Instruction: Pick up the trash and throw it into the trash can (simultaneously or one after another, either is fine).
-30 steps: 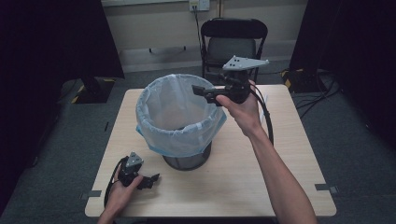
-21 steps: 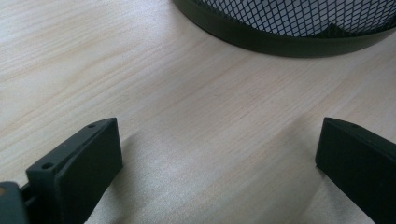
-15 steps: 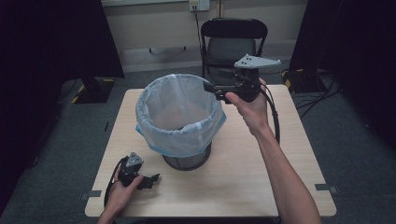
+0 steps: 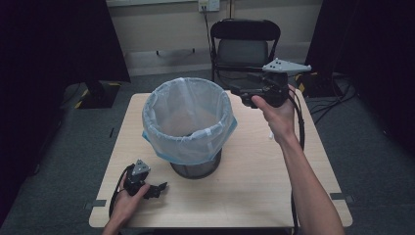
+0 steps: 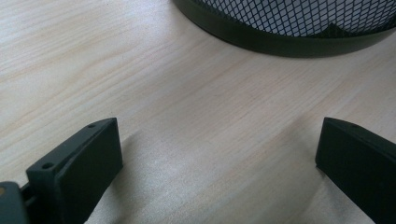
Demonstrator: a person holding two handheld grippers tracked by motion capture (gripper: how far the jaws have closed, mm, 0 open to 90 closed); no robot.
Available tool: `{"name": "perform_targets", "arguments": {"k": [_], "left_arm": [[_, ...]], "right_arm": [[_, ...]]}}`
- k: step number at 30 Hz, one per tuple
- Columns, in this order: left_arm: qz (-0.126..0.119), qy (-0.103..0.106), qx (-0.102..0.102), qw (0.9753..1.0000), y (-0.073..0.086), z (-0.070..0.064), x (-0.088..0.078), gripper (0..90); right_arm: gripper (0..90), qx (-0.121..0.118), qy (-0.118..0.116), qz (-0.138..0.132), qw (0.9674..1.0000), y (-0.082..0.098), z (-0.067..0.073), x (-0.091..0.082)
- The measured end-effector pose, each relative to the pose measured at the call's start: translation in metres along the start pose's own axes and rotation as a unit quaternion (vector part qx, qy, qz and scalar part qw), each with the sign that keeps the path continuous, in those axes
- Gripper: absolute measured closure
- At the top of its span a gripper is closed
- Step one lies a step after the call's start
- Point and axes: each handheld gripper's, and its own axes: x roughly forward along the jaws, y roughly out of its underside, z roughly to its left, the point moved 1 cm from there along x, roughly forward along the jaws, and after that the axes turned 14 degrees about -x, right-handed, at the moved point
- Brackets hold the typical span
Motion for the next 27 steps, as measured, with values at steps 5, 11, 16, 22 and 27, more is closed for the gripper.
{"name": "perform_targets", "arguments": {"k": [5,11,16,22,27], "left_arm": [[0.000,0.000,0.000,1.0000,0.000,0.000,0.000,0.0],[0.000,0.000,0.000,1.0000,0.000,0.000,0.000,0.0],[0.001,0.000,0.001,1.0000,0.000,0.000,0.000,0.0],[0.001,-0.001,0.001,1.0000,0.000,0.000,0.000,0.0],[-0.001,-0.004,0.001,1.0000,0.000,0.000,-0.001,0.4]], "right_arm": [[25.4,0.000,0.014,0.012,0.9998,0.007,-0.005,-0.005],[25.8,0.010,0.033,0.031,0.9990,0.025,-0.015,-0.013],[27.7,0.015,0.042,0.038,0.9983,0.040,-0.019,-0.022],[27.9,0.024,0.054,0.056,0.9967,0.059,-0.025,-0.029],[27.9,0.031,0.066,0.078,0.9943,0.079,-0.028,-0.033]]}}
